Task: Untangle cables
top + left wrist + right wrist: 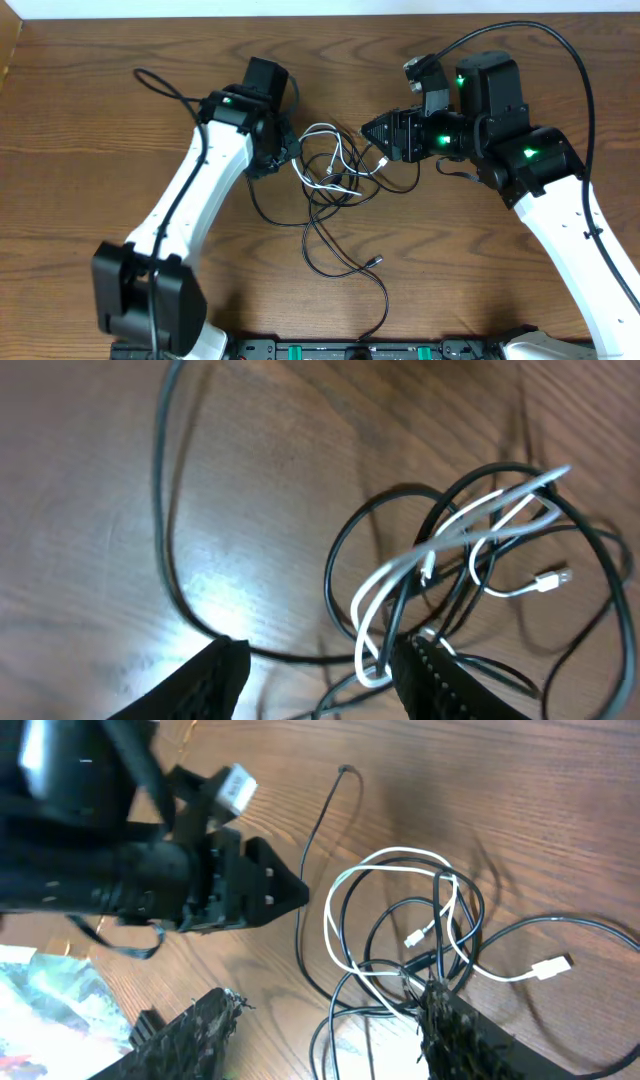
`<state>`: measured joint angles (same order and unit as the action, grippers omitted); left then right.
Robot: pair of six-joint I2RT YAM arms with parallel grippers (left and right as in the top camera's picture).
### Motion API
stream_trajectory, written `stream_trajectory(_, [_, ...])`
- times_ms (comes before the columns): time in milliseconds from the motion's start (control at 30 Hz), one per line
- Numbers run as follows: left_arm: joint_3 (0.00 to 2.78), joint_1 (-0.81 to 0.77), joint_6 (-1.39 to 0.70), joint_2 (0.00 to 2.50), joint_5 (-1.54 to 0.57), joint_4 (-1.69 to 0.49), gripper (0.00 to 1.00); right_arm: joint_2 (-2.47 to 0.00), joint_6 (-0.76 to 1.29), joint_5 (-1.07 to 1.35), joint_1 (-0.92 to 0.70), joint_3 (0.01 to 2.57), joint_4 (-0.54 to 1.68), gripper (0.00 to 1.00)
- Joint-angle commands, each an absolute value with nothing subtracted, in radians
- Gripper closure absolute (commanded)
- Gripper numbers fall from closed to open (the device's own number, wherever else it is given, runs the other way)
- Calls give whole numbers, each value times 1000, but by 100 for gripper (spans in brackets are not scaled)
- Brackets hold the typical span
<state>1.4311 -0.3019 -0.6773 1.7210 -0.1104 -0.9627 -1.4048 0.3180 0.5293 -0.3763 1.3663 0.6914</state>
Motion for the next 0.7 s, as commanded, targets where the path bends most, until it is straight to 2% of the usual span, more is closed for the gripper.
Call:
stream_trajectory(0, [1419, -299, -561, 1750, -173, -935, 47, -1394, 298, 522, -374, 1376, 693, 43])
stream_trajectory(200, [1419, -299, -471, 1768, -235, -849, 47, -1394, 298, 522, -374, 1376, 693, 42])
stream_trajectory(433, [1417, -299, -429, 1802, -101, -847, 47, -1394, 298, 522, -374, 1376, 693, 41])
stream_trajectory(667, [1417, -299, -299, 1835, -227, -824, 47, -1394, 298, 522, -374, 1376, 693, 41])
